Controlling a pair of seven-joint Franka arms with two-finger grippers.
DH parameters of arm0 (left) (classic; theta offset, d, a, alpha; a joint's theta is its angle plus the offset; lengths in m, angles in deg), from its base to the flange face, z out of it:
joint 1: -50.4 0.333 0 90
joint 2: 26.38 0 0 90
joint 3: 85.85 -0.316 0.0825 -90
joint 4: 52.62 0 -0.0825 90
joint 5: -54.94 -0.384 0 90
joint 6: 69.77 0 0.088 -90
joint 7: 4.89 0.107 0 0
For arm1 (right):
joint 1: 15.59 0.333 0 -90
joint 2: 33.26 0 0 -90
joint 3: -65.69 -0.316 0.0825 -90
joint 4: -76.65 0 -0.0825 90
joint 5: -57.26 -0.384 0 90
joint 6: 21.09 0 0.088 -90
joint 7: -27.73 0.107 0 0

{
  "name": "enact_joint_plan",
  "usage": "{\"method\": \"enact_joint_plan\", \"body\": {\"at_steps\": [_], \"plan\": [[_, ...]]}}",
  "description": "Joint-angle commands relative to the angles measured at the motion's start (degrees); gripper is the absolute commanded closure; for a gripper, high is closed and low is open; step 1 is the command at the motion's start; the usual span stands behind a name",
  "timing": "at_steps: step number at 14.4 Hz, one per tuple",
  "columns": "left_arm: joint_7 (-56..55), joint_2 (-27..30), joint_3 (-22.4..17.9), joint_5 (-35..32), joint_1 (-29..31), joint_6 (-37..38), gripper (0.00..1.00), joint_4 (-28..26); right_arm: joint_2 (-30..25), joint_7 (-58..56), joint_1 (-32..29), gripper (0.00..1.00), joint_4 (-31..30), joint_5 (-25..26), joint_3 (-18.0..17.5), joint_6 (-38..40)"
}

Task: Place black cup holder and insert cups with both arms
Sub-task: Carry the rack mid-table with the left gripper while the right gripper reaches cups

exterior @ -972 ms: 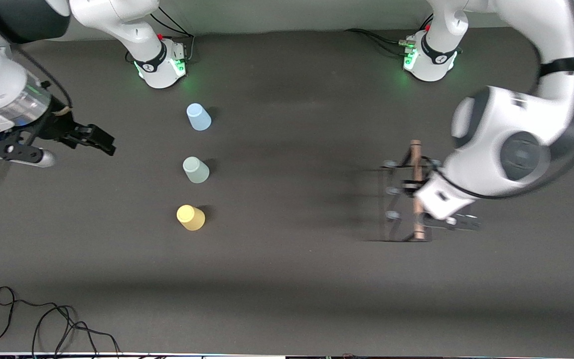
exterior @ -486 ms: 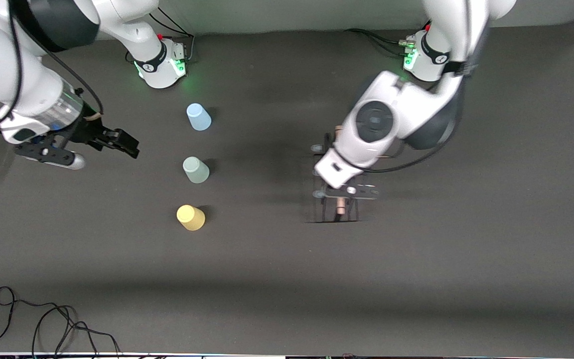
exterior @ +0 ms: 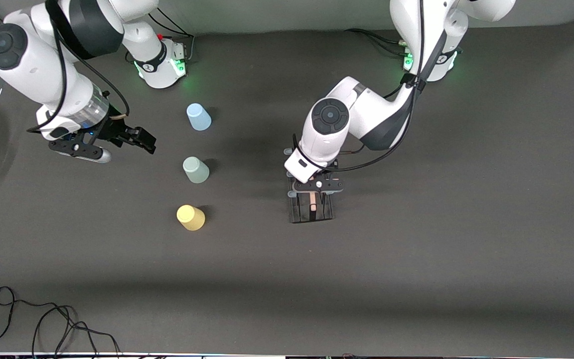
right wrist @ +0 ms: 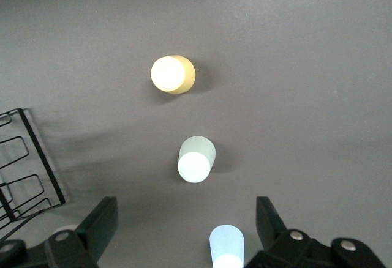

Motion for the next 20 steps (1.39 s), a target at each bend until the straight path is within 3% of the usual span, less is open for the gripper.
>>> {"method": "enact_joint_plan", "body": {"at_steps": [1,6,8,9,10,12,14,17,20], "plan": [[-2.5,0.7,-1.2,0.1,-2.1,-0.4,1.0,0.6,-2.7,1.7,1.7,0.0,-7.8,-0.8,0.3,-7.5],[-2.5,0.6,-1.2,0.1,-3.5,-0.3,1.0,0.5,-1.2,2.8,3.0,0.0,-16.0,-0.8,0.3,-17.0],[-2.5,-0.2,-1.2,-0.4,-3.7,-0.4,1.0,0.5,2.0,2.8,3.0,0.0,-19.9,-0.8,0.3,-23.8],[-2.4,-0.2,-1.2,-0.5,-3.6,-0.3,0.67,0.5,3.4,2.8,3.0,0.0,-20.4,-0.8,0.3,-26.1],[-1.8,-0.2,-1.2,-1.2,-3.5,-0.2,0.01,0.5,5.4,2.8,3.0,0.0,-20.5,-0.9,0.3,-27.8],[-2.4,-0.1,-1.2,-3.1,-3.2,-0.2,0.0,0.5,9.7,2.8,3.2,0.0,-20.6,-2.3,0.2,-31.9],[-2.3,0.7,-1.5,-3.1,-2.8,0.6,0.0,0.6,14.5,2.7,6.7,0.0,-20.5,-8.1,0.4,-36.4],[-1.3,3.0,-1.6,-3.2,0.4,1.1,0.0,1.1,20.1,2.8,8.2,0.0,-20.5,-8.9,0.3,-41.2],[2.7,6.2,-1.5,-3.1,5.3,3.8,0.0,1.1,21.5,1.7,8.2,0.0,-20.8,-8.9,0.4,-40.7]]}}
